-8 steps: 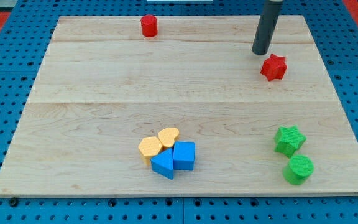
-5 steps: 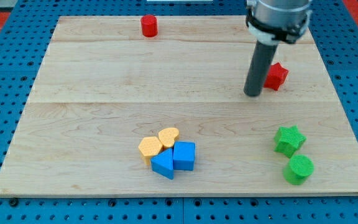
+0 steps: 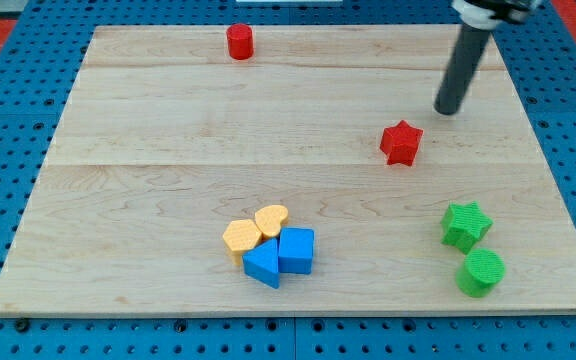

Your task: Place the red star above the green star

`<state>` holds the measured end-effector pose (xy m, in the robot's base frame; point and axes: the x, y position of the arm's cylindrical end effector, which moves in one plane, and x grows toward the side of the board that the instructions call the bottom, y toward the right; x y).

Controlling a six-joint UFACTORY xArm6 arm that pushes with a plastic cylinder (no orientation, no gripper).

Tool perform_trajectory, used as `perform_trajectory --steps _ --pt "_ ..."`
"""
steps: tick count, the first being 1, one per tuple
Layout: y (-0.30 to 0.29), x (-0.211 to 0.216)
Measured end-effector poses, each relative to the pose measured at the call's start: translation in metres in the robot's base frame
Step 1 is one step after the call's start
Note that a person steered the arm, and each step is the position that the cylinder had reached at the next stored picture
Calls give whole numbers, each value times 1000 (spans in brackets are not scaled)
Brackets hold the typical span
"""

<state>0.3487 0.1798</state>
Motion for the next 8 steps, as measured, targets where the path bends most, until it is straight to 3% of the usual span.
perform_trajectory --steps 2,3,4,5,6,8 --pt "-33 78" --pt "-27 75" --pt "-60 40" --pt "-102 76" --pt "-38 117" --pt "-29 107"
